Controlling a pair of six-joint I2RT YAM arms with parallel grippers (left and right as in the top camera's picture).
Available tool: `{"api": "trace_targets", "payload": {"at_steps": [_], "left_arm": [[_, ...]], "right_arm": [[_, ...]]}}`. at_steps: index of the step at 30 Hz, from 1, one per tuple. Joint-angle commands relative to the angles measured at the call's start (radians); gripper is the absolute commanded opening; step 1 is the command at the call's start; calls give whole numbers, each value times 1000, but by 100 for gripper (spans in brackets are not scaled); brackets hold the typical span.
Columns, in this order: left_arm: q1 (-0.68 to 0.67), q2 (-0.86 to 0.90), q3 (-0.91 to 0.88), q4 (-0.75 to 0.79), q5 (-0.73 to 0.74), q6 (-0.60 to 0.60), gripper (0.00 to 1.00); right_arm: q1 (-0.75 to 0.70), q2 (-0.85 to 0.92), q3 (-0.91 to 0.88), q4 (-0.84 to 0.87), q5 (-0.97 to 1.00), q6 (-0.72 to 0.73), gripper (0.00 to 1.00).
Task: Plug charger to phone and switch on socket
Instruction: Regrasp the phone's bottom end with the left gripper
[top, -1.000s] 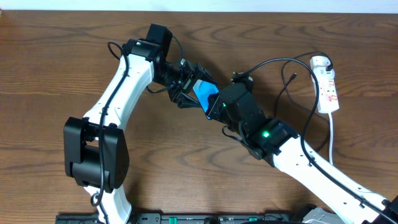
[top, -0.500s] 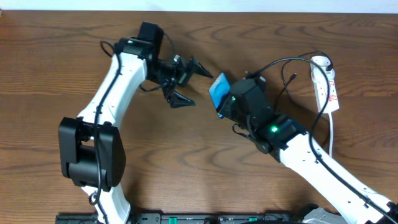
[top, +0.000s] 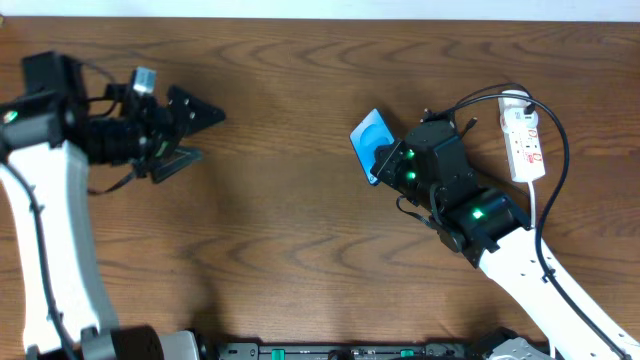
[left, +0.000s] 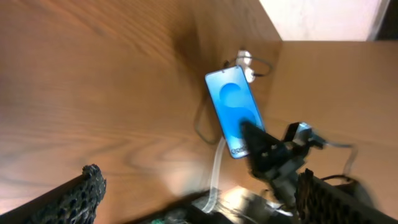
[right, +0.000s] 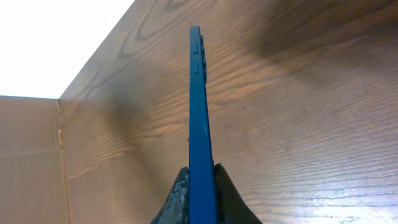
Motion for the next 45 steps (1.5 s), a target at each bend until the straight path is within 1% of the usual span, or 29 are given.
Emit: {"api": "trace_targets", "payload": {"at_steps": [1, 5, 7, 8, 9, 10, 12, 13, 15, 17, 18, 19, 21, 23, 24, 25, 26, 29, 30, 32, 33, 34, 37, 41, 45], "left_arm": [[-2, -81, -69, -20, -60, 169, 98], [-2, -119, -195, 44, -65, 167, 98], [-2, -108, -280, 95, -69, 165, 98], [-2, -100, -300, 105, -85, 159, 98], [-2, -79, -327, 115, -141, 155, 98], [-2, -52, -344, 112, -137, 99, 98], [-2, -40, -356, 133, -44, 99, 98], [-2, -39, -362, 156, 19, 109, 98], [-2, -39, -381, 255, 202, 115, 98], [-2, -39, -399, 332, 342, 114, 98], [-2, -38, -406, 352, 378, 103, 98], [-2, -38, -414, 354, 378, 79, 98], [-2, -38, -433, 353, 379, 37, 98], [-2, -38, -439, 355, 379, 8, 98], [-2, -38, -439, 366, 378, -36, 98], [-2, -38, -439, 378, 375, -69, 98], [-2, -38, -439, 404, 351, -143, 98], [-45, -38, -439, 497, 169, -436, 98], [-97, -38, -439, 575, 142, -533, 98], [-176, -37, -439, 710, 140, -634, 98], [-241, -35, -439, 811, 132, -705, 98], [-295, -33, -439, 880, 106, -768, 98], [-375, -33, -439, 905, 8, -866, 98], [-425, -33, -439, 906, -14, -888, 98], [-455, -33, -439, 918, -19, -1052, 98]], "right_arm": [[18, -18, 11, 33, 0, 1, 1], [24, -18, -11, 77, -17, 2, 1], [24, -18, -57, 156, -42, 2, 1], [24, -18, -83, 202, -59, 8, 1], [23, -18, -144, 300, -92, 63, 1], [19, -18, -217, 417, -117, 134, 1], [15, -18, -299, 547, -136, 192, 1], [11, -17, -359, 640, -143, 234, 1], [6, -17, -429, 747, -142, 301, 1], [3, -16, -496, 857, -143, 397, 1], [3, -16, -512, 885, -144, 436, 1], [3, -16, -525, 917, -163, 504, 1], [3, -16, -525, 933, -196, 576, 1], [4, -16, -525, 989, -214, 636, 1], [6, -16, -525, 1039, -214, 645, 1], [7, -16, -525, 1054, -214, 645, 1], [7, -16, -525, 1087, -213, 645, 1], [8, -16, -525, 1123, -209, 645, 1], [8, -16, -525, 1123, -209, 645, 1], [8, -16, -525, 1123, -209, 645, 1], [8, -16, -525, 1123, -209, 645, 1], [8, -16, -525, 1123, -210, 645, 1], [7, -16, -525, 1123, -222, 660, 1], [7, -16, -525, 1139, -233, 748, 1], [8, -16, -525, 1213, -246, 761, 1]]}}
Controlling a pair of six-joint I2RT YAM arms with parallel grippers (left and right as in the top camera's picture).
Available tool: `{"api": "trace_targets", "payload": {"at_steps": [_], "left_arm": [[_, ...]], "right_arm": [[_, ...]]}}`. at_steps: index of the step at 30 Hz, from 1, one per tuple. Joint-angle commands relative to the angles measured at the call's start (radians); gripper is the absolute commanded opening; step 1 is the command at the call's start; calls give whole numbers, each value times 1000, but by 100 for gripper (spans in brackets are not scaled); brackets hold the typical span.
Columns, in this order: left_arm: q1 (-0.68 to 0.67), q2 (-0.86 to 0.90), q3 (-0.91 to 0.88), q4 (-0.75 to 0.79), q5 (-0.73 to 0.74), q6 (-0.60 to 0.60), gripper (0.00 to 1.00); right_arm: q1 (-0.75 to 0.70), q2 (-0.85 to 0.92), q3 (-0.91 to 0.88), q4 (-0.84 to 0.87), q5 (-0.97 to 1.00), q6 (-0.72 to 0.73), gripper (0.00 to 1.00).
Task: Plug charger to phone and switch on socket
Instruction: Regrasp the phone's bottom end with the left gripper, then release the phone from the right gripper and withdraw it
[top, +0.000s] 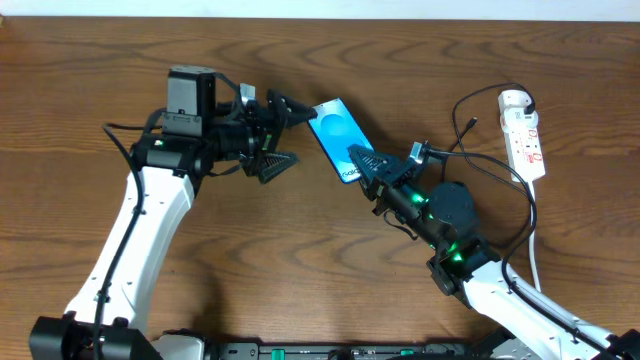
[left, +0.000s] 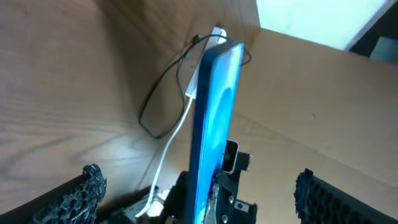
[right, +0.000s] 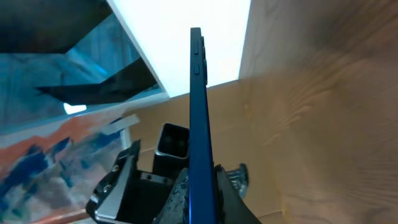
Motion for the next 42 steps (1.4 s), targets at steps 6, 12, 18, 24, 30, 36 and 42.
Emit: {"api": "trace_targets", "payload": {"at_steps": [6, 12, 18, 24, 30, 36, 42], "left_arm": [[-66, 0, 8, 166, -45, -222, 98], [-112, 0, 8, 166, -108, -225, 90], [-146, 0, 8, 166, -112, -224, 51], [-180, 0, 8, 166, -142, -223, 36], [-214, 0, 8, 166, -172, -224, 32], [-213, 0, 8, 165, -190, -220, 8], [-213, 0, 8, 164, -233, -175, 7]], "right_arm": [[1, -15, 14, 30, -62, 23, 1], [0, -15, 14, 33, -84, 63, 1], [0, -15, 14, 37, -84, 108, 1], [0, -15, 14, 47, -87, 108, 1], [1, -15, 14, 64, -108, 108, 1], [0, -15, 14, 58, -129, 107, 4], [0, -15, 14, -30, -145, 100, 32]]}}
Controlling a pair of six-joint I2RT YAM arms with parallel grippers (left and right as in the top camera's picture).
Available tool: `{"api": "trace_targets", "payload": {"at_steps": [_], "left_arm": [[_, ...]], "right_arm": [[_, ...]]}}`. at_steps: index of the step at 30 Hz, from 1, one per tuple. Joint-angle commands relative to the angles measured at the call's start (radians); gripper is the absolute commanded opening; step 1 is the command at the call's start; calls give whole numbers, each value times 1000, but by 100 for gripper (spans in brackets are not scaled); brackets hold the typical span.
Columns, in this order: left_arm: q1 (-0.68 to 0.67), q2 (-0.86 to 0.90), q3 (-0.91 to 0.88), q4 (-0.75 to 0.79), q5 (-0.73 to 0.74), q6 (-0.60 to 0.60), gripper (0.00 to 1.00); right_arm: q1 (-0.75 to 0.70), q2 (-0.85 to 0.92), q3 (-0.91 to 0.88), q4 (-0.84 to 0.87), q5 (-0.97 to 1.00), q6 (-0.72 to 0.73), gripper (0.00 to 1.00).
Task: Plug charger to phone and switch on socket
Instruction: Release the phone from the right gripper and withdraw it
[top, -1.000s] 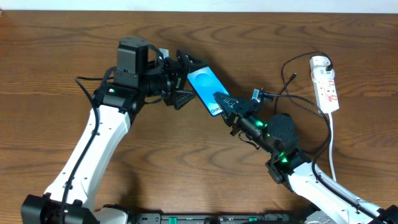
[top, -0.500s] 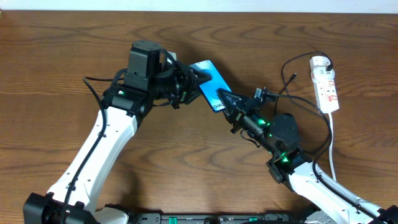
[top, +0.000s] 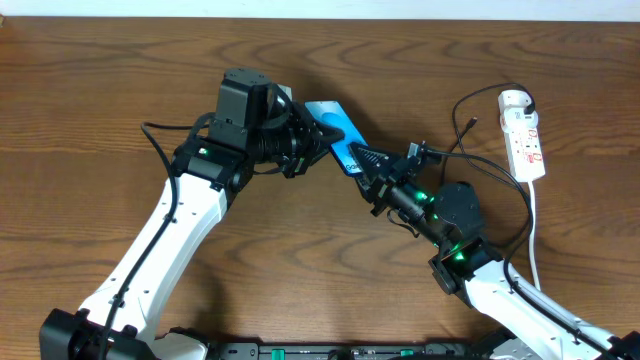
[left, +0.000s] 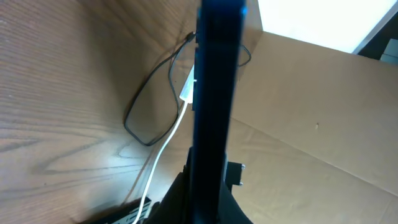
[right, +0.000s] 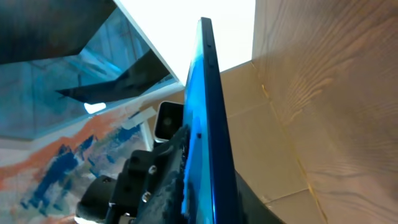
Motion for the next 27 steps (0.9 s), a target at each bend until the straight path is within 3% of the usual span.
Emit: {"api": "trace_targets", "payload": {"at_steps": [1, 2, 5, 9, 12, 16, 18, 21, 24, 27], "left_arm": [[-4, 0, 11, 13, -43, 46, 8], [-3, 0, 11, 13, -55, 63, 7], [-1, 0, 11, 13, -77, 83, 7], [32, 0, 11, -23, -83, 202, 8], [82, 0, 11, -113, -68, 261, 7], [186, 32, 11, -143, 283, 379, 7], [209, 58, 11, -150, 349, 434, 7], [209, 82, 11, -157, 349, 468, 8], [209, 85, 11, -156, 349, 518, 7], [209, 85, 11, -157, 365, 557, 8]], "right_arm": [[12, -9, 11, -70, -66, -29, 38], [12, -9, 11, -119, -69, -29, 46], [12, -9, 11, -246, -67, -29, 56], [9, -9, 11, -474, -6, -29, 73], [9, -9, 11, -633, 156, -133, 79], [10, -9, 11, -690, 384, -414, 84], [9, -10, 11, -691, 443, -568, 99], [10, -10, 11, -711, 446, -629, 99], [10, -10, 11, -845, 418, -665, 99], [10, -12, 11, -902, 417, -898, 99]]}}
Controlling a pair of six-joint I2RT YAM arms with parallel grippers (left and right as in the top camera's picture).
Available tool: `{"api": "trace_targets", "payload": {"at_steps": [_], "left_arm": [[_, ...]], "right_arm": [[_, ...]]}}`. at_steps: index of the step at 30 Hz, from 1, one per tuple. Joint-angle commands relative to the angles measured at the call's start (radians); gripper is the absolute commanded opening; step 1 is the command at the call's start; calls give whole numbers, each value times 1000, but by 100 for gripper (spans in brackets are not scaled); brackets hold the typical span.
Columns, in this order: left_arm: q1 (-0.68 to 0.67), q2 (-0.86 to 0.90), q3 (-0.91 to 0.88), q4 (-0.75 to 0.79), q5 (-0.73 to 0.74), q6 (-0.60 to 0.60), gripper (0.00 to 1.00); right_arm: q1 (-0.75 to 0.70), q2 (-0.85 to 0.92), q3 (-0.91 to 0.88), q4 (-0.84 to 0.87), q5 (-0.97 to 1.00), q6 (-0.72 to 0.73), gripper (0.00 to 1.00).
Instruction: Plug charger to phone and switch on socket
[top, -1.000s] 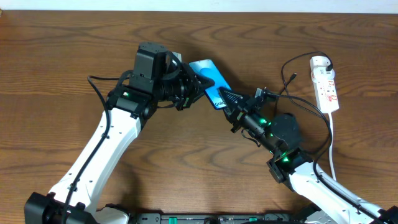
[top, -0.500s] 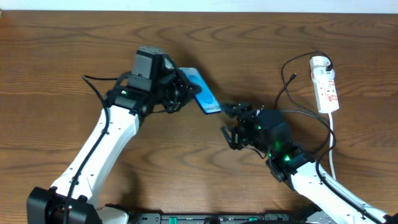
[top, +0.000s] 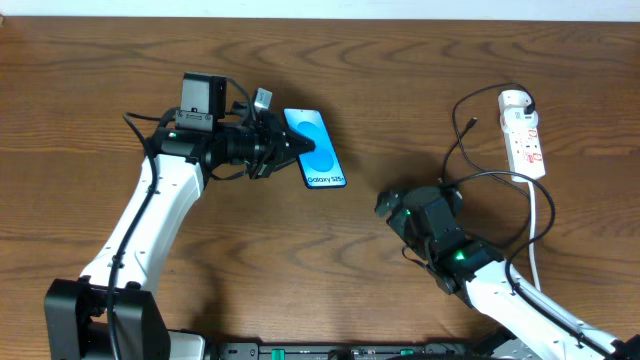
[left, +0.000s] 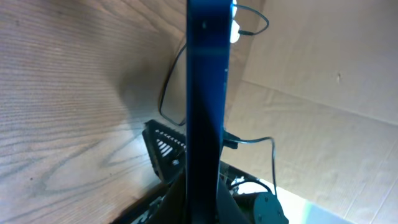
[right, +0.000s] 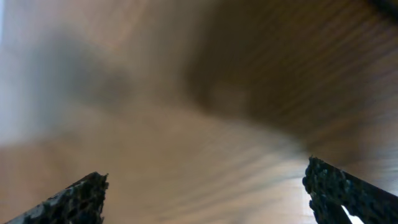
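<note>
The blue phone (top: 318, 148) hangs above the table, screen up, with my left gripper (top: 298, 148) shut on its left end. In the left wrist view the phone (left: 206, 93) shows edge-on between the shut jaws of the left gripper (left: 203, 202). My right gripper (top: 386, 205) stands open and empty to the right of the phone, apart from it. The right wrist view is blurred, with bare wood between the spread fingertips (right: 82, 199). The white socket strip (top: 523, 135) lies at the far right. Its black charger cable (top: 462, 150) loops beside it, the plug end loose on the table.
The brown wooden table (top: 250, 260) reaches all edges of the overhead view. A white lead (top: 538, 235) runs from the strip toward the front edge, past the right arm. The right arm's body (top: 450, 250) sits low at the front right.
My right gripper has let go of the phone and now stands open further right and nearer the front. The left gripper holds the phone alone, a little further left.
First my right gripper held the phone on edge at the middle right, the left gripper open far left. Then the phone was at the centre with the open left fingers beside it. Then both grippers were on it. Now only the left holds it.
</note>
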Motion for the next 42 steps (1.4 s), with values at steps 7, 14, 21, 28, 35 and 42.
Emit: {"api": "trace_targets", "payload": {"at_steps": [7, 14, 21, 28, 35, 42], "left_arm": [[3, -9, 31, 33, 344, 129, 7], [-10, -10, 31, 20, 512, 129, 7], [-143, -9, 31, 22, 406, 46, 8], [-149, -9, 31, 117, 287, -406, 8], [-148, 10, 30, 175, 161, -459, 7], [-148, 101, 31, 190, 161, -573, 7]], "right_arm": [[5, -197, -1, -16, -43, -478, 99], [5, -336, -1, -129, -44, -517, 99], [5, -288, -1, -354, -44, -517, 99], [5, -270, -1, -404, -55, -516, 99], [5, -270, -1, -404, -55, -516, 99], [5, -270, -1, -404, -55, -516, 99]]}}
